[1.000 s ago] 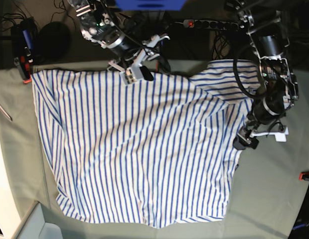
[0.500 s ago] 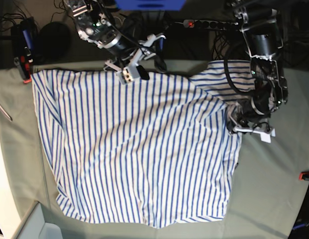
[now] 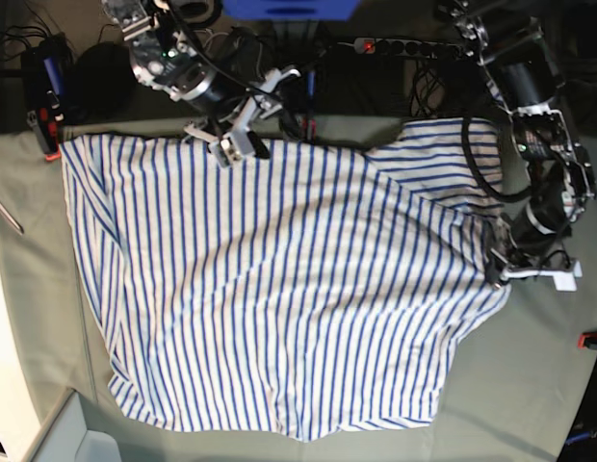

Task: Layout the t-shirt on the table in an organized manner, then fold the t-shirt properly
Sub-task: 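Grasp the shirt edge with both grippers and pull it taut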

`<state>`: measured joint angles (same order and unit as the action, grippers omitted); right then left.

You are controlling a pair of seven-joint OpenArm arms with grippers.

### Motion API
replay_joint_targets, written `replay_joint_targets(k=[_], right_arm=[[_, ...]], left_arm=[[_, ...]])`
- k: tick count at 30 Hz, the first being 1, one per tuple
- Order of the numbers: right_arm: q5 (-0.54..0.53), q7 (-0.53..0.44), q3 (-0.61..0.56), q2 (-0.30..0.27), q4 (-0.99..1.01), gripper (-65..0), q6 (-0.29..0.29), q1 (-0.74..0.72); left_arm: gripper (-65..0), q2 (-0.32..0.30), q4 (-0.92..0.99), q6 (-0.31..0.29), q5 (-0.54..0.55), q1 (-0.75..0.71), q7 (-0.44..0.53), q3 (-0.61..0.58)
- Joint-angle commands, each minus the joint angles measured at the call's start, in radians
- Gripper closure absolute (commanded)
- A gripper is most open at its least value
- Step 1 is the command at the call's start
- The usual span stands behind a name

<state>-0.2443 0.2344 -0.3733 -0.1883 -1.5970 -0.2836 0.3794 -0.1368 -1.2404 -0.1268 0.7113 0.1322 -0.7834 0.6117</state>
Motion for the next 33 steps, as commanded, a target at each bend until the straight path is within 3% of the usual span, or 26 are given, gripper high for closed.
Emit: replay_joint_targets(k=[1, 14, 26, 33], right_arm=[[-0.013, -0.027, 0.0, -0.004, -0.019, -33.3, -0.003, -0.001], [-0.013, -0.022, 0.0, -0.004, -0.019, -33.5, -0.003, -0.044], [-0.013, -0.02, -0.005, 0.005, -0.09, -33.6, -0.003, -0.007], [-0.011, -0.023, 0.0, -0.03, -0.088, -33.6, -0.003, -0.015]], left_arm=[[-0.1, -0.022, -0.025, -0.004, 0.014, 0.001, 0.022, 0.006], [-0.1, -0.039, -0.117, -0.012, 0.015, -0.087, 0.022, 0.126], [-0.1, -0.036, -0.146, -0.007, 0.015, -0.076, 0.028, 0.124], [-0.1, -0.044, -0.146, -0.007, 0.015, -0.001, 0.023, 0.122]])
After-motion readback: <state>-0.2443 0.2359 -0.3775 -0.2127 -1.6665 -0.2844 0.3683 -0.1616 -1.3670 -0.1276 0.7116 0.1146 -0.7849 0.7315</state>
